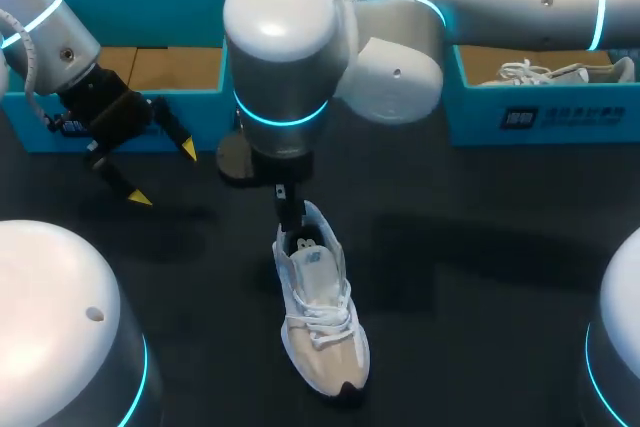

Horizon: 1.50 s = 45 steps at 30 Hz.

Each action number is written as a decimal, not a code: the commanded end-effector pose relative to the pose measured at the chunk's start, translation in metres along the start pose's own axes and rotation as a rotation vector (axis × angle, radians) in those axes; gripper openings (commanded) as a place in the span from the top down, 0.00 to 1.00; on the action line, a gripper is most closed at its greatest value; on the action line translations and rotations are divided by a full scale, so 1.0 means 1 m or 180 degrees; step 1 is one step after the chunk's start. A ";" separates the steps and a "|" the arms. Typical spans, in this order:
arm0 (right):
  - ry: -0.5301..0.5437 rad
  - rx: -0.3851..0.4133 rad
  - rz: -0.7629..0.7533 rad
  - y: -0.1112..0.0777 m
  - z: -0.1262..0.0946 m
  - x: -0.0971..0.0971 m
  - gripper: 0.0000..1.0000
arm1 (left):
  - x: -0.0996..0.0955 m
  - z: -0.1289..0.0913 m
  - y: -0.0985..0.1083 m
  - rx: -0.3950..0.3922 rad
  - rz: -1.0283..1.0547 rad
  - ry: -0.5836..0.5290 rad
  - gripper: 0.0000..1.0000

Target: Take the shoe out of the shoebox, open the shoe tongue, remove and reinsert the insole, then place the shoe into the shoebox

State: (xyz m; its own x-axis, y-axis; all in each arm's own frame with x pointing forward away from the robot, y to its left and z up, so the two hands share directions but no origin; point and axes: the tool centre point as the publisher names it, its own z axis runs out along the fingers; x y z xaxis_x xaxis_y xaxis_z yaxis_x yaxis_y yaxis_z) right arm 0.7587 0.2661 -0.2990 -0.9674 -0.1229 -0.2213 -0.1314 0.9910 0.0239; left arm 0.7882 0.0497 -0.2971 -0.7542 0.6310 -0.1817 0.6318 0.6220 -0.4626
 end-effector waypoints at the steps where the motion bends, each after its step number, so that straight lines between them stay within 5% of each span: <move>1: 0.0062 -0.0048 -0.0040 -0.006 0.008 -0.004 0.00 | 0.000 0.000 0.000 -0.0009 -0.0001 0.0007 0.00; 45: 0.0359 -0.0066 0.0022 -0.019 0.082 -0.014 0.00 | 0.000 0.000 0.000 -0.0009 -0.0001 0.0007 0.00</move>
State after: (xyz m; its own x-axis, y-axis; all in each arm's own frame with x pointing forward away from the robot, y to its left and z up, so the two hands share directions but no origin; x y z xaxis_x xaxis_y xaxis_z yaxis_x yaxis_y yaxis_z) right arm 0.7902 0.2489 -0.3730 -0.9861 -0.1210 -0.1138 -0.1274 0.9905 0.0514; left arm 0.7882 0.0497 -0.2971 -0.7542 0.6310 -0.1817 0.6318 0.6220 -0.4626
